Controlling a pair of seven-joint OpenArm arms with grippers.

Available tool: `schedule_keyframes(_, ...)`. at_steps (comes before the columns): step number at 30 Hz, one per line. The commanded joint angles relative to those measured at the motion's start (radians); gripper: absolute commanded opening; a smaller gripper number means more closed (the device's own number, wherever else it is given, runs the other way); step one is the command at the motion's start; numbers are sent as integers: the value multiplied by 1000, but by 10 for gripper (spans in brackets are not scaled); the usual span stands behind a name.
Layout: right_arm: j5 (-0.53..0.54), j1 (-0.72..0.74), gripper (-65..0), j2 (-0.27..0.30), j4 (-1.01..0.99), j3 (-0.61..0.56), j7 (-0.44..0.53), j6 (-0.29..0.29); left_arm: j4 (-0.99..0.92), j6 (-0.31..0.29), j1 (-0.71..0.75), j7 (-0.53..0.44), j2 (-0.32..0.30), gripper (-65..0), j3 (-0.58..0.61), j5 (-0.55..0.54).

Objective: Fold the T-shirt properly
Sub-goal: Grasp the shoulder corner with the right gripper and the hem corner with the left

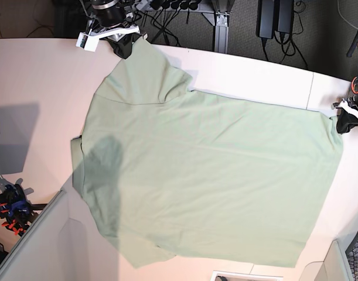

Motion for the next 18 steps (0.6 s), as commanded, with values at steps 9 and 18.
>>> schedule_keyframes(9, -36, 34, -650, 0, 11, 0, -5, 35, 6, -137, 6, 63, -10, -650, -4, 35)
schedule_keyframes(18, -32, -13, -650, 0, 124, 13, -26, 60, 102, -284, 11, 119, -37, -650, -106, -131)
